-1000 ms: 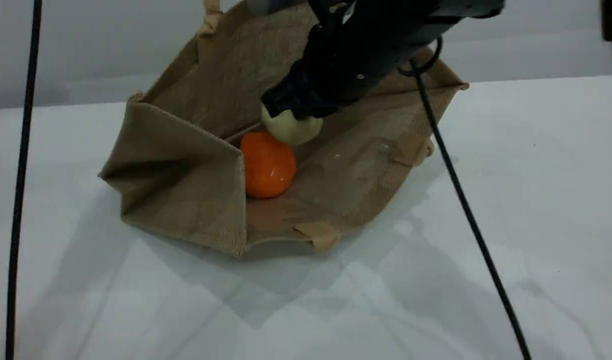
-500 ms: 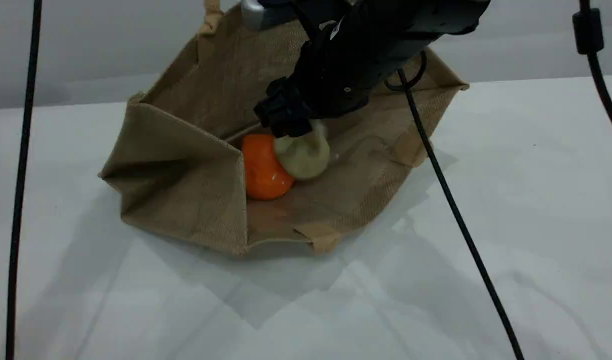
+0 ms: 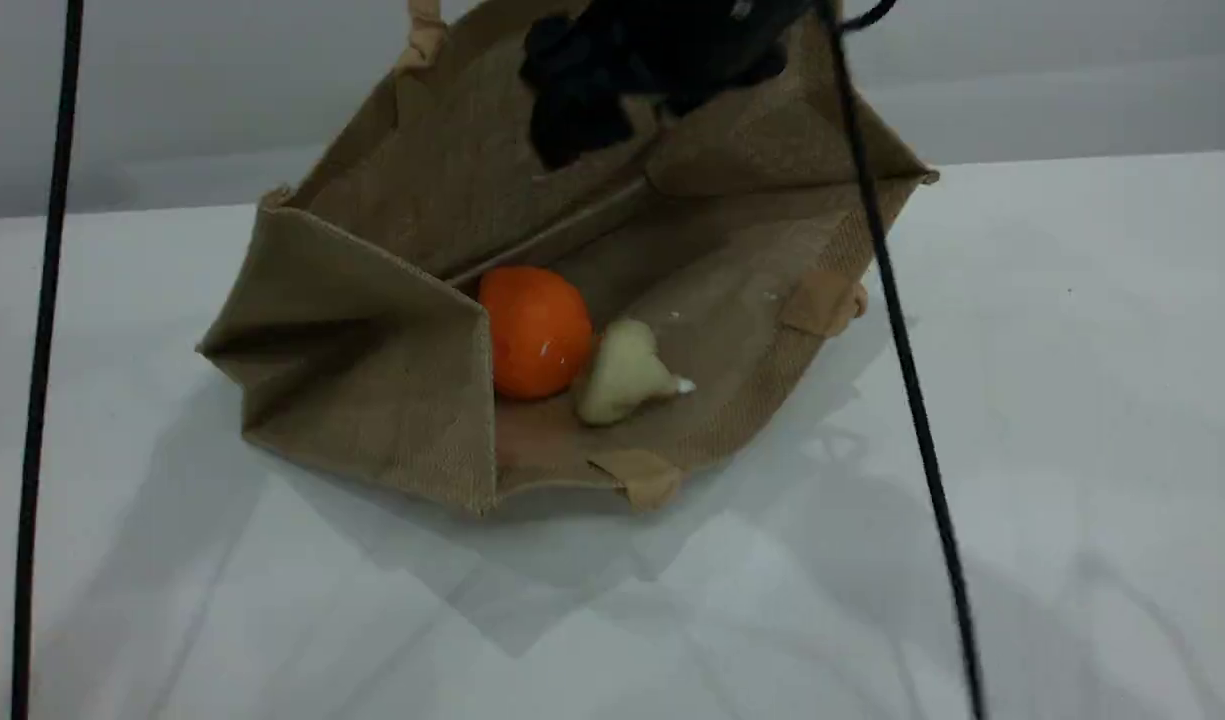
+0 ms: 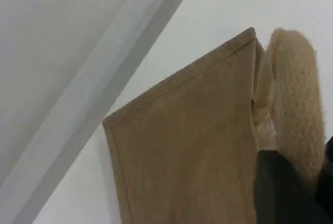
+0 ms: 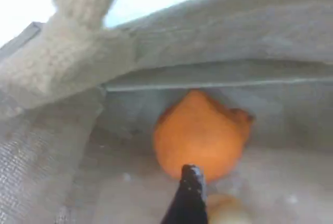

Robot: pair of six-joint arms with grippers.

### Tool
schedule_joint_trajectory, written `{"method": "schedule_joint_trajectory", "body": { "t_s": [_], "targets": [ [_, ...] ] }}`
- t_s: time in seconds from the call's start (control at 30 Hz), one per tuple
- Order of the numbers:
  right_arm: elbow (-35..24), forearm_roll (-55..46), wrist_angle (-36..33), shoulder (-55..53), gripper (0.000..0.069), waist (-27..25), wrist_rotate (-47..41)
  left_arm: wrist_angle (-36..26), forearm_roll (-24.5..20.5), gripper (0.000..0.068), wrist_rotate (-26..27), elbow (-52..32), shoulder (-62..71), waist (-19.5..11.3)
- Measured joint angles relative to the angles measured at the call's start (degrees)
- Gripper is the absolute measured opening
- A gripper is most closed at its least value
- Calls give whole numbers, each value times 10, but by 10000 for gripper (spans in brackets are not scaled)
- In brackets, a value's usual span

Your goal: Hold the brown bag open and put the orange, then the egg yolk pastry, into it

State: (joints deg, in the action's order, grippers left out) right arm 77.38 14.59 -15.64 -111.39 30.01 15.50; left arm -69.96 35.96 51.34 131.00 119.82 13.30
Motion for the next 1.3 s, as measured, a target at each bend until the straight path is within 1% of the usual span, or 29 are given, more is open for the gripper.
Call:
{"method": "schedule_joint_trajectory", "body": {
  "t_s": [0.13,0.27,0.37,0.57,0.63,0.73,0.83,0.9,0.97,1.03,1.13,1.2,1.3],
  "targets": [
    [0,0,-53,37,584,-36,0,0,0,91,0,0,0,0],
    [0,-13,-109,79,584,-88,0,0,0,91,0,0,0,0],
    [1,-14,-137,113,584,-133,0,0,0,91,0,0,0,0],
    [1,-22,-156,178,584,-222,0,0,1,91,0,0,0,0],
    [1,-22,-160,193,584,-244,0,0,4,91,0,0,0,0],
    [1,-22,-168,199,584,-269,0,0,5,91,0,0,0,0],
    [1,-24,-172,199,584,-280,1,0,5,103,0,0,0,0],
    [1,-23,-172,199,584,-279,1,1,10,146,-2,0,0,0],
    [1,-21,-172,199,584,-279,1,3,14,220,-10,0,0,0],
    [1,-21,-171,199,584,-279,1,3,21,321,-12,0,0,0],
    [1,-21,-171,200,584,-279,1,3,22,442,-13,0,0,0],
    [1,-21,-174,203,584,-279,1,3,21,485,-13,0,0,0],
    [1,-21,-185,217,584,-279,1,0,15,505,-31,0,-4,0]
  ]
}}
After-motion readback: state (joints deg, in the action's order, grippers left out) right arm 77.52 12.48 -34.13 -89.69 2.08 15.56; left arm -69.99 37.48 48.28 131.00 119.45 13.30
